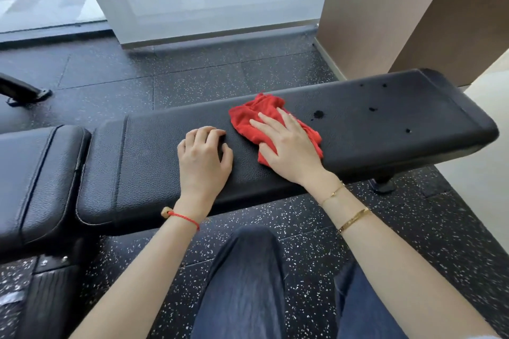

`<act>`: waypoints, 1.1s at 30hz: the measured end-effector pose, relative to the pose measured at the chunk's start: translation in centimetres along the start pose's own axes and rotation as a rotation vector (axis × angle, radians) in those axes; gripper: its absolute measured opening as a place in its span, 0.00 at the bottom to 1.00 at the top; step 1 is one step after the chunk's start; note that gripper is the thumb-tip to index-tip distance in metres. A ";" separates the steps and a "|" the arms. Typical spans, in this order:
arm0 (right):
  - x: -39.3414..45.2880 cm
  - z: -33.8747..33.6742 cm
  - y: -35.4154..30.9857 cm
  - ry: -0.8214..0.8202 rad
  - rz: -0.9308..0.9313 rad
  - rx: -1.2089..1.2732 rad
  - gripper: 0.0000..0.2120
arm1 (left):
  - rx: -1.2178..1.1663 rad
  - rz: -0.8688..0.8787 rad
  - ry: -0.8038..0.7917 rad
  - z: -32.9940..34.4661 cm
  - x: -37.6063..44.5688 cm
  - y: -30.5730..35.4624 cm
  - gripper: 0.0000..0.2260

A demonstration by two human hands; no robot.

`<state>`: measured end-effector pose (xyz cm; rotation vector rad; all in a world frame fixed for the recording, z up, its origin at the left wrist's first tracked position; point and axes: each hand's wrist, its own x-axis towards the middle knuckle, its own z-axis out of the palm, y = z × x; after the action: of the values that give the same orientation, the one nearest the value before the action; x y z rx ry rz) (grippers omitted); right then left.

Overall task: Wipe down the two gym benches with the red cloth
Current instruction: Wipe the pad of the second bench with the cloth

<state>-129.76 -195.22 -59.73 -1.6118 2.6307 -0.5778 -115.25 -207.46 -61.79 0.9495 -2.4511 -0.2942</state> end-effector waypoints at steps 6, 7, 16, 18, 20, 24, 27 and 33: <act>-4.0 -2.6 6.3 0.022 -0.026 0.027 0.24 | -0.140 -0.078 0.033 0.4 -0.2 3.1 0.11; -3.9 -3.0 7.7 0.023 -0.001 0.021 0.24 | -0.145 -0.064 0.035 0.8 -0.2 4.3 0.11; 1.8 -2.7 8.4 -0.054 -0.043 0.028 0.24 | -0.022 -0.118 0.092 3.4 -0.4 7.4 0.09; 0.1 -2.4 7.2 -0.069 -0.174 0.052 0.25 | -0.018 -0.116 0.089 3.3 -0.4 7.5 0.10; -1.9 -2.9 7.9 -0.094 -0.253 0.076 0.25 | -0.036 -0.113 0.080 3.1 -0.4 7.7 0.11; -3.8 -4.4 11.9 -0.083 -0.237 0.085 0.25 | -0.028 -0.119 0.089 2.9 -0.5 8.0 0.12; -1.2 -4.7 14.6 -0.056 -0.156 0.046 0.24 | -0.016 -0.125 0.103 3.1 -0.4 8.2 0.12; 5.2 -3.1 12.3 -0.096 -0.080 -0.009 0.25 | 0.018 -0.113 0.103 3.2 -0.2 8.0 0.11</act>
<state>-143.41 -193.72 -59.65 -1.7083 2.5146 -0.4783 -121.33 -201.35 -61.72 1.0864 -2.3155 -0.2553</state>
